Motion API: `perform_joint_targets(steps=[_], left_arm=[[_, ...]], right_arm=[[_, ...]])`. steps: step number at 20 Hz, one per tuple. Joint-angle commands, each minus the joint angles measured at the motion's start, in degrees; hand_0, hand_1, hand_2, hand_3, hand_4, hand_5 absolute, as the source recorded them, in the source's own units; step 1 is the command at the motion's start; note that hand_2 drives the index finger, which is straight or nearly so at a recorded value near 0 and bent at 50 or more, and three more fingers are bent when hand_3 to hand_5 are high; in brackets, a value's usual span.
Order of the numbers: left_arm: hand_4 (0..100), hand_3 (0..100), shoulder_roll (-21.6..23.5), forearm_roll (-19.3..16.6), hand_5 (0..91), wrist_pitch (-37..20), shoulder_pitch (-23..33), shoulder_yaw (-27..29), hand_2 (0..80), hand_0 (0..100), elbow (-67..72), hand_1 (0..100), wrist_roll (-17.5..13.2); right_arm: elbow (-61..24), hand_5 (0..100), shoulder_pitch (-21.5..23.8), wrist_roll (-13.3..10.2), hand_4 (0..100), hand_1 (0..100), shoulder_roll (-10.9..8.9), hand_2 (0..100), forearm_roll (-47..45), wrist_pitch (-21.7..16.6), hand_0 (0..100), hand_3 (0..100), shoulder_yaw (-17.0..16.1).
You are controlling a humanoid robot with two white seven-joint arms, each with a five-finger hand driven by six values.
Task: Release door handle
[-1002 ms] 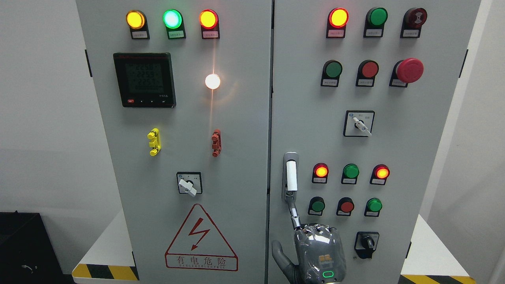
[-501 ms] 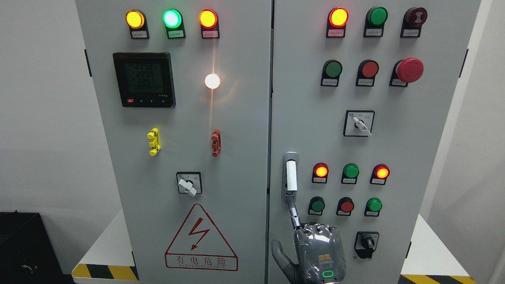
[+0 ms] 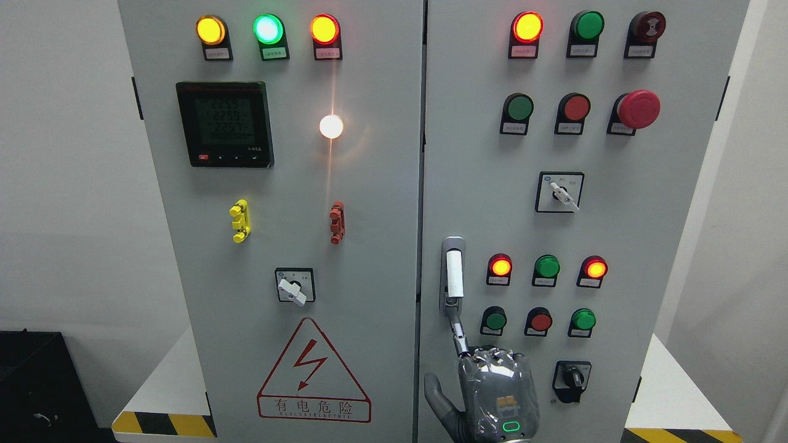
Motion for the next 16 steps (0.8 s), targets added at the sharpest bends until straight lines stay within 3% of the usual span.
perform_joint_targets(steps=[1, 16], left_arm=[[0, 0, 0.0, 0.0, 0.0, 0.0, 1.0, 0.0, 0.0, 12, 0.0, 56, 0.0], [0, 0, 0.0, 0.0, 0.0, 0.0, 1.0, 0.0, 0.0, 12, 0.0, 56, 0.0]], right_arm=[[-3.3, 99, 0.0, 0.2, 95, 32, -0.01, 33, 0.0, 0.0, 44, 95, 0.0], [-4.2, 99, 0.0, 0.2, 95, 32, -0.01, 32, -0.1, 0.0, 44, 95, 0.1]])
